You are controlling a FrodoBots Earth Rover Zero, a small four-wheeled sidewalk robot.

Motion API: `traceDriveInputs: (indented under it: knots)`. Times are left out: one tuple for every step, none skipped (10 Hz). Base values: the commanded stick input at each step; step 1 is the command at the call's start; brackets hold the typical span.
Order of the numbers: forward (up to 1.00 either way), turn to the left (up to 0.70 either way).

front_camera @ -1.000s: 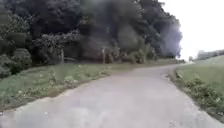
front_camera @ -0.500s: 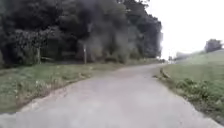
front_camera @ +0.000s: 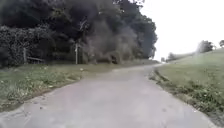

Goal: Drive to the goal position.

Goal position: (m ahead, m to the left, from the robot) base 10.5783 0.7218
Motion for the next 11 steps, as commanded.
traceDriveInputs:
  knots:
    - [1.0,0.0]
    - [1.0,-0.01]
    - [1.0,-0.05]
    - [1.0,-0.09]
    - [1.0,-0.05]
    - [1.0,-0.01]
    - [1.0,-0.09]
    - [1.0,-0.18]
    - [1.0,-0.4]
    - [1.0,-0.4]
    - [1.0,-0.4]
